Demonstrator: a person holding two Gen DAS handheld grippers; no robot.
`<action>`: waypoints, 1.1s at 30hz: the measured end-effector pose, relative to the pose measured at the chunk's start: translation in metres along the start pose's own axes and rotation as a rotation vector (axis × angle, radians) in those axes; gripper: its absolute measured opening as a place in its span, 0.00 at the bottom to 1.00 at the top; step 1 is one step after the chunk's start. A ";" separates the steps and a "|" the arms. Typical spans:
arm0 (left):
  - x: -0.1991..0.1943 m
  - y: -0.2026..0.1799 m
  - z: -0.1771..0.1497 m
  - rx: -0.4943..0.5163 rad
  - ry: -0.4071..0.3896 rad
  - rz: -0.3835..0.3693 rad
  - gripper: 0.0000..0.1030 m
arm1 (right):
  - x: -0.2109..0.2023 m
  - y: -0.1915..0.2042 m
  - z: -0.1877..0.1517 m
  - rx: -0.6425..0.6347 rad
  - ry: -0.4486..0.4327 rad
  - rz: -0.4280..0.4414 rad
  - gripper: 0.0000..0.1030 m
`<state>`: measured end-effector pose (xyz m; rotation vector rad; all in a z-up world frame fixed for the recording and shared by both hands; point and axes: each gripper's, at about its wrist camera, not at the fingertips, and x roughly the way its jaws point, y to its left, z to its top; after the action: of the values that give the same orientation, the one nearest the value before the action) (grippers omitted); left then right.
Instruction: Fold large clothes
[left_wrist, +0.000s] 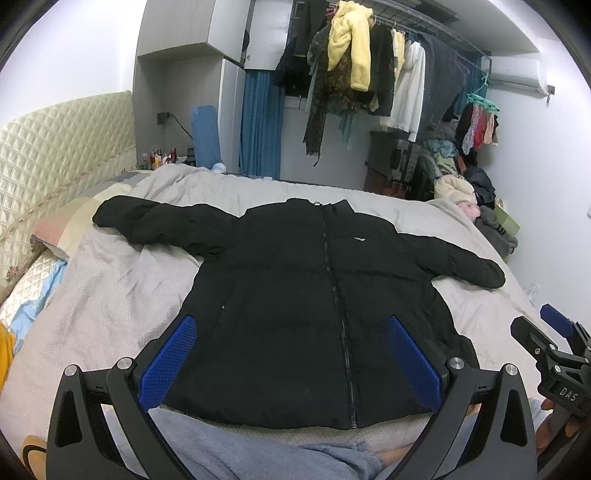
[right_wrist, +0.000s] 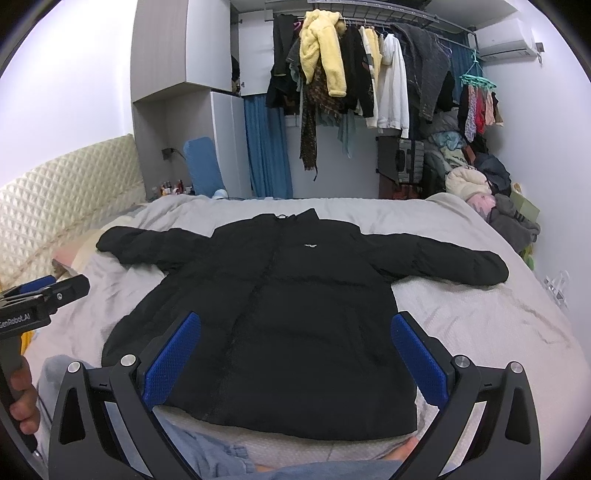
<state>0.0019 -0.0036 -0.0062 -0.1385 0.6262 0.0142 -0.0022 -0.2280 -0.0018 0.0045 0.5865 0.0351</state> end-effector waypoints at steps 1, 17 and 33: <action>0.000 -0.001 0.000 0.003 0.002 0.001 1.00 | 0.000 -0.001 0.000 0.001 0.001 -0.001 1.00; 0.002 -0.002 0.001 0.024 0.008 -0.010 1.00 | -0.001 -0.006 -0.003 0.011 0.000 -0.014 1.00; 0.002 -0.007 -0.001 0.029 0.009 -0.009 1.00 | -0.003 -0.006 -0.006 0.015 0.005 -0.021 1.00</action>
<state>0.0038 -0.0106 -0.0075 -0.1134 0.6342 -0.0045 -0.0076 -0.2339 -0.0049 0.0134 0.5921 0.0107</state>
